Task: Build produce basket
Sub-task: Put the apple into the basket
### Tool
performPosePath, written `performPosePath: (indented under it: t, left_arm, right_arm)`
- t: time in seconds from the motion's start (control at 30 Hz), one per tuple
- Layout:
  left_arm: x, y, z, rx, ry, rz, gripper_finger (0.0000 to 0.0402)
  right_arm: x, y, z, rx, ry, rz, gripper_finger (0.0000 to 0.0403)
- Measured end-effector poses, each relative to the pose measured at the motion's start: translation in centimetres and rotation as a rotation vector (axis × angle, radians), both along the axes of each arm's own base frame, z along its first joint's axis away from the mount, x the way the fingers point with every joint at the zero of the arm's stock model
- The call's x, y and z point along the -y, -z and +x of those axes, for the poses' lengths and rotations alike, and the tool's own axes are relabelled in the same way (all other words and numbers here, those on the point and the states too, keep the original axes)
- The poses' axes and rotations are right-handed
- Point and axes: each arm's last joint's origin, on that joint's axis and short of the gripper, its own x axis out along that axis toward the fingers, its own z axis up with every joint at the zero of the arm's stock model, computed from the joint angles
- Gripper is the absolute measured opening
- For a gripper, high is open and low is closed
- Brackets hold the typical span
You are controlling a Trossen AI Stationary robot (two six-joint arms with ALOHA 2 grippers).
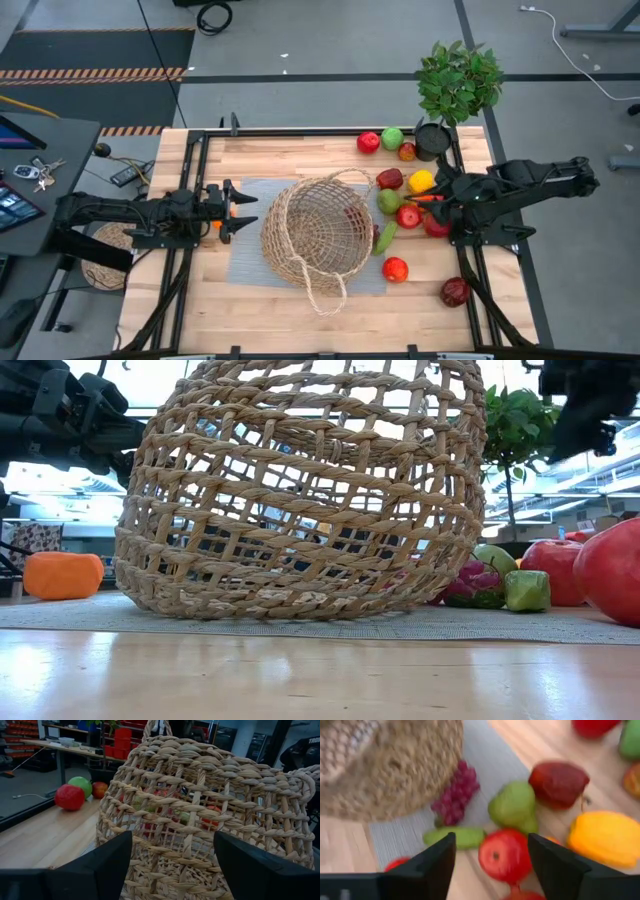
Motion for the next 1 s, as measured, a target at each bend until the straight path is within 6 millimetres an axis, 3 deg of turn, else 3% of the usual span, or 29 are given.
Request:
performPosePath:
  t: [0.17,0.3,0.53,0.73,1.0]
  left_arm:
    - [0.0,0.0,0.0,0.0,0.0,0.0,0.0286]
    - [0.0,0.0,0.0,0.0,0.0,0.0,0.0286]
    - [0.0,0.0,0.0,0.0,0.0,0.0,0.0286]
    - [0.0,0.0,0.0,-0.001,0.0,0.0,0.0286]
    - [0.0,0.0,0.0,0.0,0.0,0.0,0.0286]
  right_arm:
    - [-0.2,0.7,0.1,-0.112,-0.008,0.068,0.0318]
    - [-0.4,1.3,0.4,-0.202,0.02,0.093,0.0344]
    - [-0.5,0.5,1.1,-0.324,0.033,0.064,0.0346]
    - [-0.5,-0.8,1.8,-0.303,0.015,0.029,0.0346]
    - [-1.0,-0.4,2.6,-0.368,-0.057,0.087,0.0346]
